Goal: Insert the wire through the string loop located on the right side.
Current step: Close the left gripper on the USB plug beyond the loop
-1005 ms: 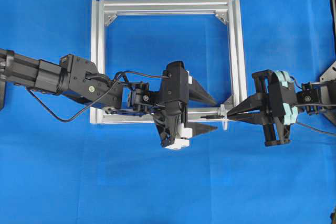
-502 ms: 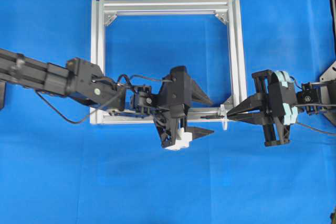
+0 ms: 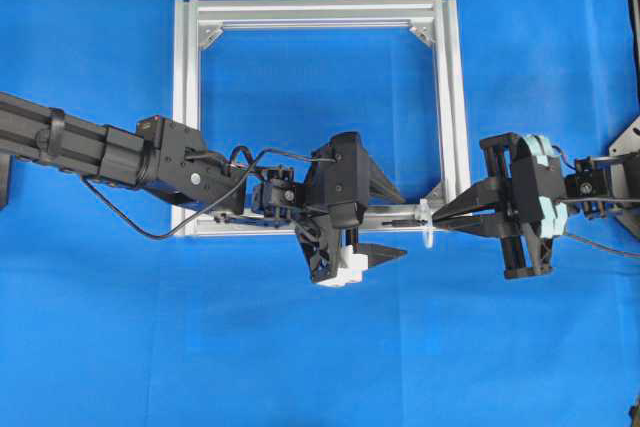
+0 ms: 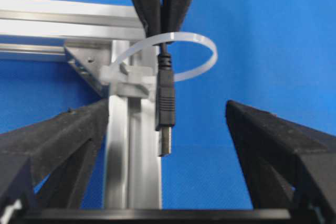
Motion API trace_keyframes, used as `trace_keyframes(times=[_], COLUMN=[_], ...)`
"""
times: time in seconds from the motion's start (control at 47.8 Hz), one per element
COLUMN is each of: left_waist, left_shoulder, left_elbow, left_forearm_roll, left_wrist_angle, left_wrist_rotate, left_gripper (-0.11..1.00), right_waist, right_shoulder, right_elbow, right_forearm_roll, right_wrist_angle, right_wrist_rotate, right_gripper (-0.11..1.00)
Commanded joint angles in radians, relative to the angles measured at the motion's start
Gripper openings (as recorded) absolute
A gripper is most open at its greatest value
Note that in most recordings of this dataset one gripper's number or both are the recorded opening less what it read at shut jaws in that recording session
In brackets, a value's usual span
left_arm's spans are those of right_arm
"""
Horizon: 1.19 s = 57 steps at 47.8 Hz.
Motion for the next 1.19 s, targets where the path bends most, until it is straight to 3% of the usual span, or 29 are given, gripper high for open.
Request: trace_keyframes(times=[0.0,0.753,0.837,1.046,1.172], left_waist=[0.002,0.0,-0.002,-0.002,-0.002], left_shoulder=[-0.018,-0.018,-0.018,-0.018,-0.018], left_elbow=[-0.02,-0.018,-0.02,-0.02,-0.018], left_forearm_roll=[0.003,0.002,0.002,0.003,0.005], left_wrist_angle=[-0.009,-0.002,-0.002,-0.011,-0.017], left_wrist_rotate=[-0.002,-0.002,-0.002,0.002,0.006], left_gripper=[0.87,0.82,0.68,0.09,0.08], right_waist=[-0.002,-0.002,-0.002,-0.002,-0.002], right_shoulder=[-0.006,-0.005,-0.006,-0.006,-0.005], right_elbow=[-0.018,-0.018,-0.018,-0.018,-0.018], right_forearm_roll=[0.003,0.003,0.003,0.002,0.002], right_wrist_angle=[-0.006,-0.005,-0.005,-0.005,-0.005], right_wrist_rotate=[-0.002,0.0,0.0,0.0,0.0], right_gripper=[-0.03,-0.03,-0.03,-0.03,-0.03])
